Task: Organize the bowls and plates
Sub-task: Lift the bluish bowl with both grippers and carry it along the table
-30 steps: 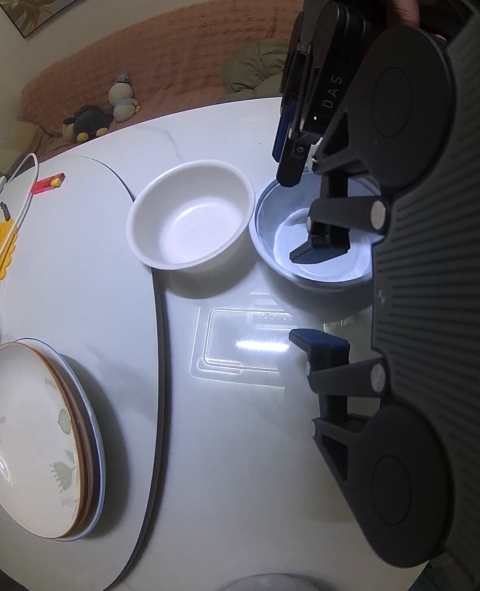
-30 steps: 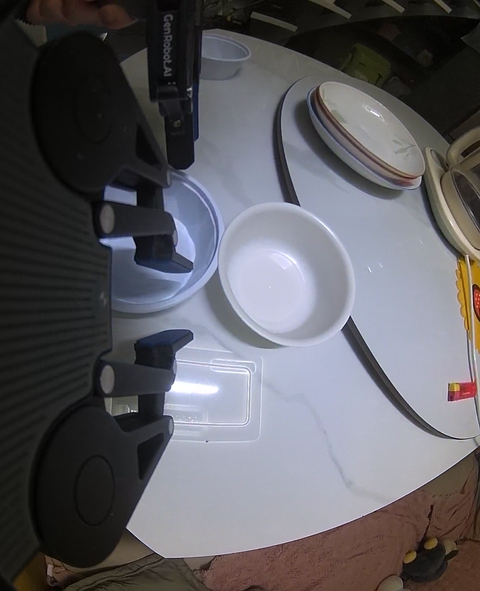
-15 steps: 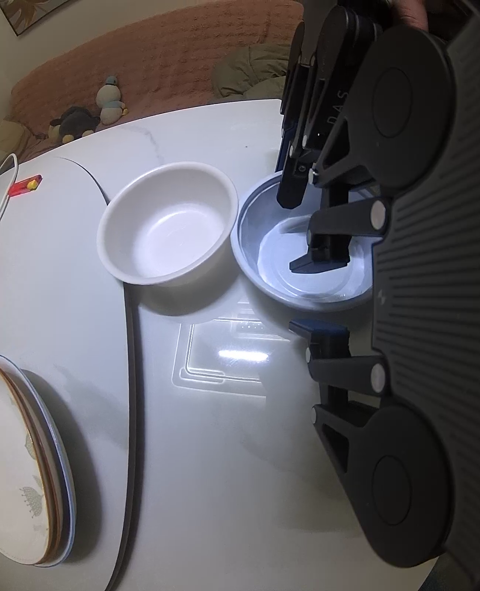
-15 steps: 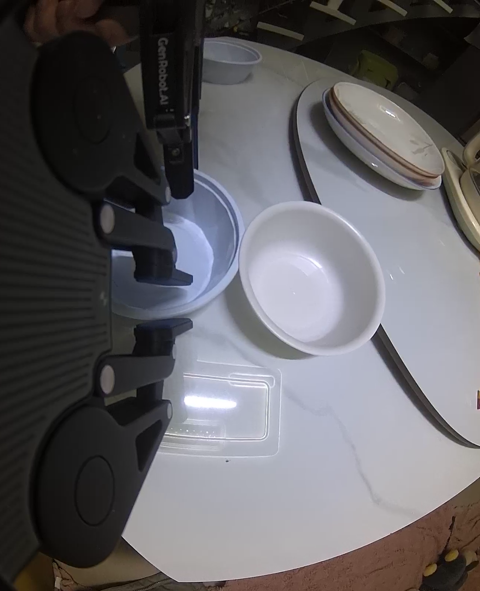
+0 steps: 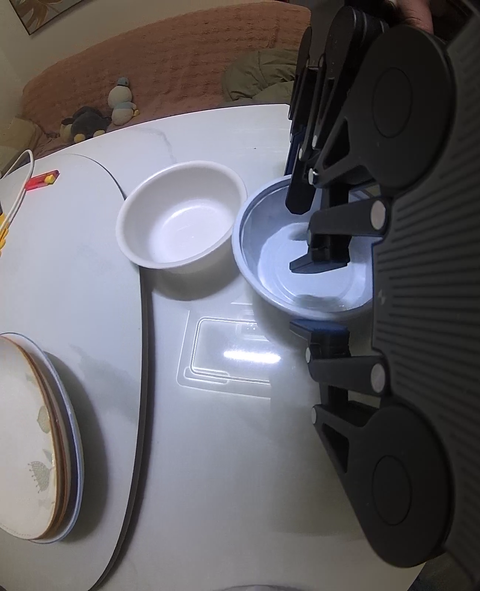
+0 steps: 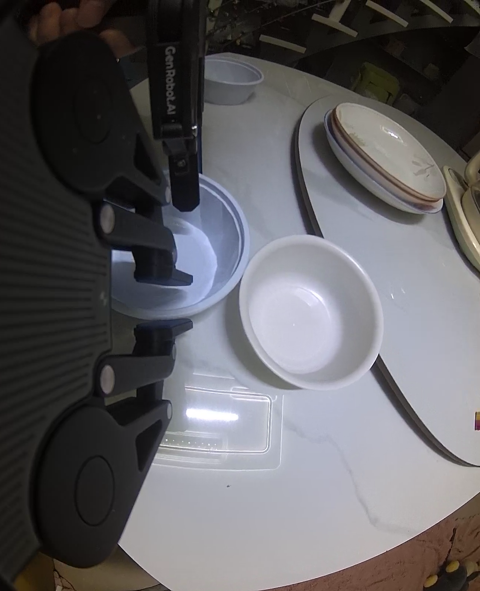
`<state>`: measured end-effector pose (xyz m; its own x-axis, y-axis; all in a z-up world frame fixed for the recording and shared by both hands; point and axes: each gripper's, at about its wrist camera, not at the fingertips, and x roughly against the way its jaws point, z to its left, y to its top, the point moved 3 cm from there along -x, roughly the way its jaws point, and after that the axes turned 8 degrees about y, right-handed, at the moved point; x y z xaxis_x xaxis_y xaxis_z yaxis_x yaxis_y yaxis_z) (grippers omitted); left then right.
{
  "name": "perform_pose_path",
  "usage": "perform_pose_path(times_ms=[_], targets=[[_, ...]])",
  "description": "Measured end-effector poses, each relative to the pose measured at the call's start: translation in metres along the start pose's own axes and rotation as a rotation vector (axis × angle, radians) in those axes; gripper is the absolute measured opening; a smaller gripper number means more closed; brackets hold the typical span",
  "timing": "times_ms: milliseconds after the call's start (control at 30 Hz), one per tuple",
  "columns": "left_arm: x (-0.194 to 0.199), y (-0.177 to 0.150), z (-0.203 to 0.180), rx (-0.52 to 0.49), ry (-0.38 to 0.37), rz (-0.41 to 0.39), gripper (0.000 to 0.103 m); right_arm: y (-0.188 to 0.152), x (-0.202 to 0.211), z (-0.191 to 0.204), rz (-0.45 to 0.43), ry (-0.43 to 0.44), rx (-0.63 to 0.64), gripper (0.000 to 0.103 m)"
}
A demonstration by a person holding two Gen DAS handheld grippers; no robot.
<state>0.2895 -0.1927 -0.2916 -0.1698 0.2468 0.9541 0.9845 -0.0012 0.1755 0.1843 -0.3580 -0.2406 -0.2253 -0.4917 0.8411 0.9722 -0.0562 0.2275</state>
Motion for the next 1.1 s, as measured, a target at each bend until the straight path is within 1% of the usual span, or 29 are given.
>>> perform_pose_path(times_ms=[167,333,600,767,1100], targets=[[0.018,0.004,0.02,0.036,-0.001,-0.028,0.031,0.008,0.001,0.024,-0.014,0.025,0.02,0.022],[0.04,0.012,0.049,0.075,0.001,-0.067,0.031,0.018,-0.001,0.05,-0.028,0.054,0.044,0.022],[0.064,0.028,0.092,0.136,0.015,-0.122,0.031,0.039,-0.024,0.09,-0.017,0.071,0.099,0.022],[0.06,0.036,0.11,0.155,0.015,-0.124,0.031,0.05,-0.042,0.101,0.001,0.063,0.111,0.022],[0.031,0.049,0.128,0.171,0.023,-0.08,0.031,0.058,-0.069,0.104,0.043,0.026,0.124,0.022]])
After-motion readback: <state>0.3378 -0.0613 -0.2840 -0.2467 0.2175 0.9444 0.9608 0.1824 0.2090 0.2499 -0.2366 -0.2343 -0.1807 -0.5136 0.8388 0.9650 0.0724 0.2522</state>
